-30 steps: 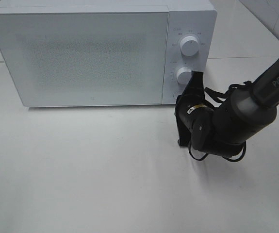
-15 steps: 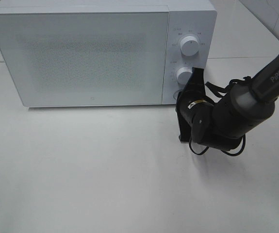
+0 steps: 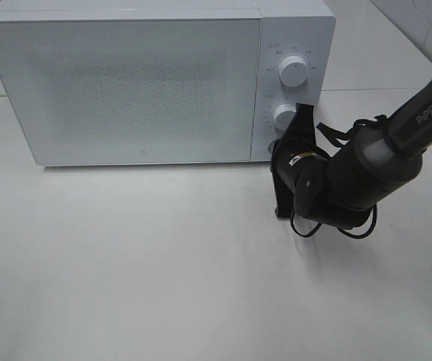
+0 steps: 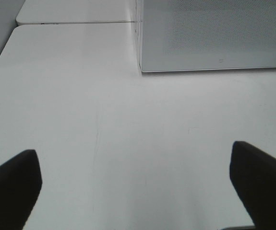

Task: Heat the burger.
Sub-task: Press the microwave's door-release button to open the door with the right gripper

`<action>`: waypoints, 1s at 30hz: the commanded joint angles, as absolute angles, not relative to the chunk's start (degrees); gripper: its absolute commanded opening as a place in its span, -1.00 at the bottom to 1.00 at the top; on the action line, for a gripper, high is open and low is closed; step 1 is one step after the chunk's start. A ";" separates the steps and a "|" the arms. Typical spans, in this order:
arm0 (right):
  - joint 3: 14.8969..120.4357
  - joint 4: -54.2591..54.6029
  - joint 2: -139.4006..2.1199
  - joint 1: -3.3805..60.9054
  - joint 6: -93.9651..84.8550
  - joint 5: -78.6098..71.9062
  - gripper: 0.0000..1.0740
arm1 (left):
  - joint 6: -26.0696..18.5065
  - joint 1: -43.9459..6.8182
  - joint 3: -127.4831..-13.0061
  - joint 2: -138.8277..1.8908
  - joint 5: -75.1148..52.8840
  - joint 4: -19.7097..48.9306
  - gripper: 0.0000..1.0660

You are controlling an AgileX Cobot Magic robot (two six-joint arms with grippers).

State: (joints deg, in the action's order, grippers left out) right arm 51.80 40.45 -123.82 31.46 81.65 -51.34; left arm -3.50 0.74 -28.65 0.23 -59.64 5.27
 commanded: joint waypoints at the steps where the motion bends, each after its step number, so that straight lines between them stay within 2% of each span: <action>1: 54.66 39.53 -123.59 30.83 79.76 -58.90 -1.00 | -3.55 0.92 -28.48 1.49 -59.53 5.27 0.88; 19: 62.85 42.69 -128.23 30.83 76.60 -70.42 -1.00 | -3.55 0.92 -28.48 1.49 -59.53 5.27 0.88; 30: 63.20 42.74 -128.29 30.83 74.83 -69.79 -1.00 | -3.55 0.92 -28.48 1.49 -59.53 5.27 0.88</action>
State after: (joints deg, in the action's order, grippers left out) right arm 57.47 50.42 -127.65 33.98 75.06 -56.04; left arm -3.50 0.74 -28.65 0.23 -59.64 5.27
